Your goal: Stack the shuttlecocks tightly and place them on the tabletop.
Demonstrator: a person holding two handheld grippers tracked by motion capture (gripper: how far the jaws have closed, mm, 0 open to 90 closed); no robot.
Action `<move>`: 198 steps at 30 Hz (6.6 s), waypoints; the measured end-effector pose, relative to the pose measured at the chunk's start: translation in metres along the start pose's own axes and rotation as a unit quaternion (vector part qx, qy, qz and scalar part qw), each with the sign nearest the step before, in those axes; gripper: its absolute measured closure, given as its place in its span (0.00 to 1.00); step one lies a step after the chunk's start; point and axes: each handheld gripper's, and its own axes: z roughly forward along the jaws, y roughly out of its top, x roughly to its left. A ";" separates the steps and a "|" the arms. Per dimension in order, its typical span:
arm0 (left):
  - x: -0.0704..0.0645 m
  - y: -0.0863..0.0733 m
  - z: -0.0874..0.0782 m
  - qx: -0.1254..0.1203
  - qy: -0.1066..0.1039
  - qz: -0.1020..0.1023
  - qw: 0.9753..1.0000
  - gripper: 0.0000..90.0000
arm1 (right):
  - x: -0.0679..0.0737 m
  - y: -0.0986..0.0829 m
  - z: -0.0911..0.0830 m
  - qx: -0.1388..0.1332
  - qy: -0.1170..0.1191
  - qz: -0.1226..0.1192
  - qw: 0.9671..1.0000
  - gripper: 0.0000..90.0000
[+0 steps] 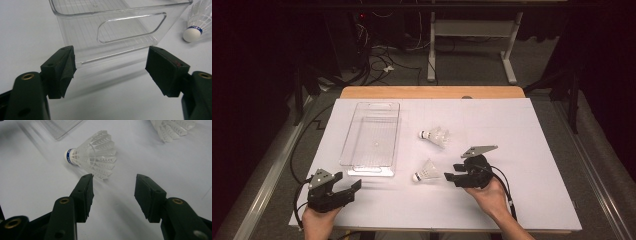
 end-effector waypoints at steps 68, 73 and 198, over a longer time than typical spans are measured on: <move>0.002 0.001 0.002 0.006 -0.004 0.002 1.000 0.28 | 0.017 0.031 0.036 0.036 0.060 -0.030 0.997 0.88; 0.001 0.001 0.003 0.007 -0.004 0.003 1.000 0.28 | 0.016 0.032 0.034 0.038 0.065 -0.037 0.996 0.93; 0.001 -0.002 -0.001 -0.003 -0.003 -0.002 1.000 0.29 | -0.069 0.045 -0.013 -0.002 -0.019 0.039 0.999 1.00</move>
